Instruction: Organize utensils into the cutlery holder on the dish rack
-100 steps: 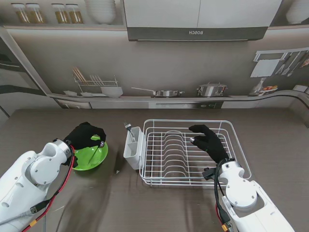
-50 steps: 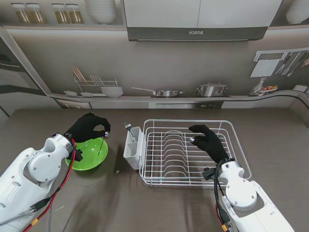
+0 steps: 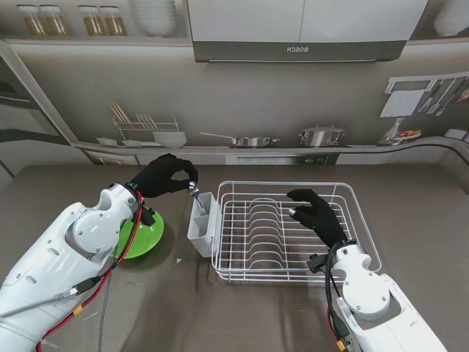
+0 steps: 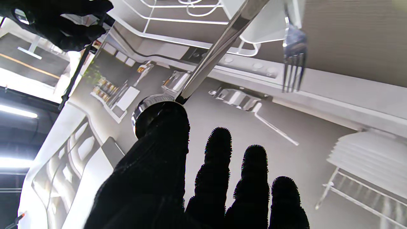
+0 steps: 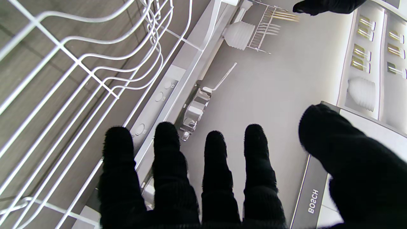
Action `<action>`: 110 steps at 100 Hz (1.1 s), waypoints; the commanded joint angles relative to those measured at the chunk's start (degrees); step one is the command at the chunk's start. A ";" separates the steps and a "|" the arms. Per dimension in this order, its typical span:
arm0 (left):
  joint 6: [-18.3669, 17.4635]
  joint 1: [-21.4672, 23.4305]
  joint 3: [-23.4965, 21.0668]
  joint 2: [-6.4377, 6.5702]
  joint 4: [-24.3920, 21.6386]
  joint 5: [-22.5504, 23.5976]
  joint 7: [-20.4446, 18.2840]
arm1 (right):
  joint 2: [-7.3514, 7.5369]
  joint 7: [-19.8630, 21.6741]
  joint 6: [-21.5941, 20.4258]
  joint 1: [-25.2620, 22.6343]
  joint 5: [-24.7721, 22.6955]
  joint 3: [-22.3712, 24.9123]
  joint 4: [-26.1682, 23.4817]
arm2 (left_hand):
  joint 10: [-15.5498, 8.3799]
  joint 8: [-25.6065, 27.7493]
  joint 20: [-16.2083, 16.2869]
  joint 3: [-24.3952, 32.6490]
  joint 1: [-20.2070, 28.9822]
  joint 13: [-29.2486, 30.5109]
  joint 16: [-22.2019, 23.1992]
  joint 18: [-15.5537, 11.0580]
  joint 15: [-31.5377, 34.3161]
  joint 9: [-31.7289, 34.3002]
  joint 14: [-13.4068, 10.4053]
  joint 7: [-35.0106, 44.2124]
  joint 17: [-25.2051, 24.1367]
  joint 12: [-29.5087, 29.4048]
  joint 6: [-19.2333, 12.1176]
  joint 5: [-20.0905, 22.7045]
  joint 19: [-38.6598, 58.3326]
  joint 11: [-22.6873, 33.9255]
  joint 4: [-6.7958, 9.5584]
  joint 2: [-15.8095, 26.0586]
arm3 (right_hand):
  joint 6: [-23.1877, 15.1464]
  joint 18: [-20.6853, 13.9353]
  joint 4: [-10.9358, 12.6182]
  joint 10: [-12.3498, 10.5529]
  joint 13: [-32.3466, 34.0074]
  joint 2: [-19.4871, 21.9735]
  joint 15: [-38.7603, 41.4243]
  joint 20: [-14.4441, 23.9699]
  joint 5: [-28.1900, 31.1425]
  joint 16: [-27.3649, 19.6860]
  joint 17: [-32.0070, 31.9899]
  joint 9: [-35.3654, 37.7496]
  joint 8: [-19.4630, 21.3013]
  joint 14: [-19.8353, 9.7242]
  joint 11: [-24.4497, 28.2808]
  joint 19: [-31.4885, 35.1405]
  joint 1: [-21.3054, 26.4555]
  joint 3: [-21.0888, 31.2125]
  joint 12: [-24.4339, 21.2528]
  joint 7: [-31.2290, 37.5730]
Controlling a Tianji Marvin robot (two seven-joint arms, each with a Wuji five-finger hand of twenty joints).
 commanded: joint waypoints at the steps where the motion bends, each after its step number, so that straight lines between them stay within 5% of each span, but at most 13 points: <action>1: -0.22 -1.04 0.51 -1.27 0.40 -0.52 -0.80 | -0.27 0.68 0.00 -0.18 0.00 -0.02 -0.25 | 0.03 3.26 0.88 -0.36 3.60 0.39 0.88 -0.76 0.79 0.50 -0.33 6.06 -0.33 0.83 0.04 2.48 0.72 0.02 1.13 5.13 | -0.31 -0.42 1.46 0.21 1.30 0.85 0.14 1.41 -0.61 0.64 0.35 -0.32 -1.49 -0.38 -0.70 -1.18 -1.54 -0.73 -0.81 -0.85; 110: 1.04 -0.98 7.57 -2.95 6.09 -3.90 2.94 | -0.26 0.87 -0.03 -0.27 0.34 0.14 -0.13 | 1.70 -1.34 1.63 -0.74 4.69 -0.78 1.22 -1.55 1.02 0.49 0.19 2.22 -0.48 0.51 3.45 5.29 0.60 -0.90 2.59 3.44 | -0.17 -0.42 1.46 0.20 1.24 0.89 0.11 1.74 -0.61 0.63 0.46 -0.37 -1.48 -0.39 -0.68 -1.42 -1.55 -0.76 -0.81 -0.79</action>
